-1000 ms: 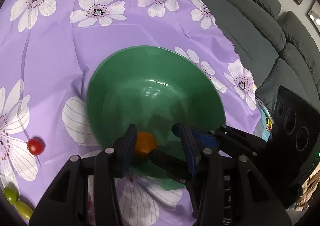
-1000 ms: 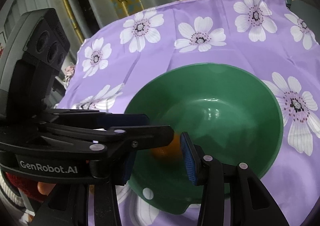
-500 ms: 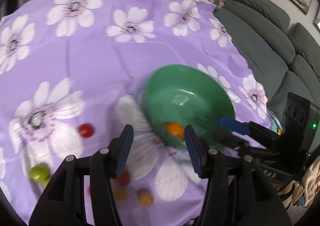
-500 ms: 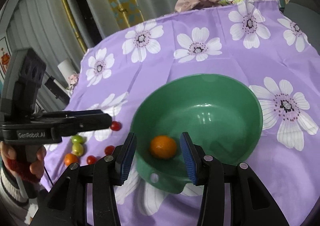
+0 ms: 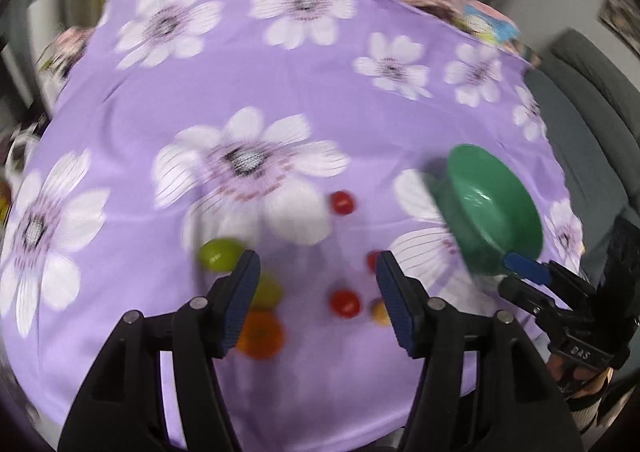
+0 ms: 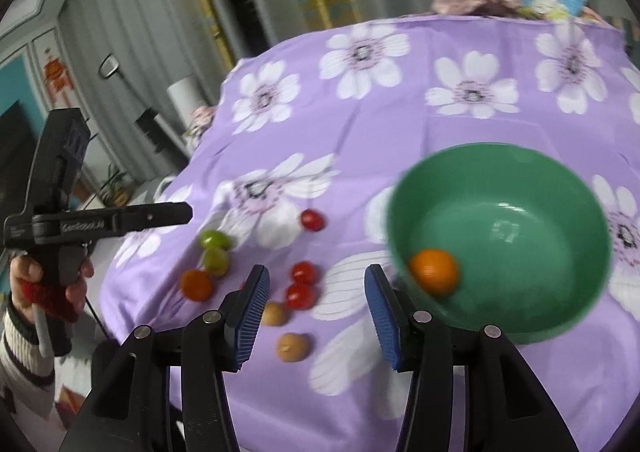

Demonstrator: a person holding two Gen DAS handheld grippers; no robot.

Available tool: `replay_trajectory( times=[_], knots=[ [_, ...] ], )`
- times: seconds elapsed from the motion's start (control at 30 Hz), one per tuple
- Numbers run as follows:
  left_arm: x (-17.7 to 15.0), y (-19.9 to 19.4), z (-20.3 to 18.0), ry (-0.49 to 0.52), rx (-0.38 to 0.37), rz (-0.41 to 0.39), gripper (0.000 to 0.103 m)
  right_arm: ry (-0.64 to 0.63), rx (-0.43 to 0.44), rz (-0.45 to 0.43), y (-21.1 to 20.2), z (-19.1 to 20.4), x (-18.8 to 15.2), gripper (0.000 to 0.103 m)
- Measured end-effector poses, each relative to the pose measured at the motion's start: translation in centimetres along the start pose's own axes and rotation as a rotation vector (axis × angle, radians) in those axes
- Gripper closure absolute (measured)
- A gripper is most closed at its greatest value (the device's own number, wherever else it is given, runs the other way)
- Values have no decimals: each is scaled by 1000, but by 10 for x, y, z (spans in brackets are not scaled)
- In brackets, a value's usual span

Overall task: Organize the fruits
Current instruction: 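Return the left tool to the second orange and grasp it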

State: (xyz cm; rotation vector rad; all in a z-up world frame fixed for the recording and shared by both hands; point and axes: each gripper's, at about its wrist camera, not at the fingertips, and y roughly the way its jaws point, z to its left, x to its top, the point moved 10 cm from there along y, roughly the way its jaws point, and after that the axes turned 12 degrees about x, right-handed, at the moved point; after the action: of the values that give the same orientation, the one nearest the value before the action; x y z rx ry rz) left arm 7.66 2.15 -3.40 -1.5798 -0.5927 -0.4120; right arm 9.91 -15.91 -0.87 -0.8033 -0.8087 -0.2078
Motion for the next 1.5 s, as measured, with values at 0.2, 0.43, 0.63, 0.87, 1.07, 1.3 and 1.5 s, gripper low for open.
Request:
replay_trajectory(
  times=[0.2, 0.43, 0.63, 0.87, 1.07, 1.3, 1.5],
  knots=[
    [-29, 8, 27, -49, 12, 60, 43, -29, 54, 66, 22, 23, -11, 52],
    [-50, 12, 27, 10, -7, 57, 42, -76, 122, 175, 57, 56, -36, 52],
    [-54, 21, 30, 21, -30, 75, 43, -101, 167, 245, 86, 75, -49, 52],
    [-59, 32, 24, 60, -43, 113, 44, -115, 201, 282, 110, 87, -52, 52],
    [-61, 42, 19, 83, -58, 141, 44, -134, 212, 307, 124, 94, -53, 52],
    [-61, 49, 22, 85, -66, 166, 44, -141, 218, 327, 140, 97, -52, 51],
    [-62, 53, 23, 81, -65, 182, 49, -148, 221, 344, 151, 99, -52, 51]
  ],
)
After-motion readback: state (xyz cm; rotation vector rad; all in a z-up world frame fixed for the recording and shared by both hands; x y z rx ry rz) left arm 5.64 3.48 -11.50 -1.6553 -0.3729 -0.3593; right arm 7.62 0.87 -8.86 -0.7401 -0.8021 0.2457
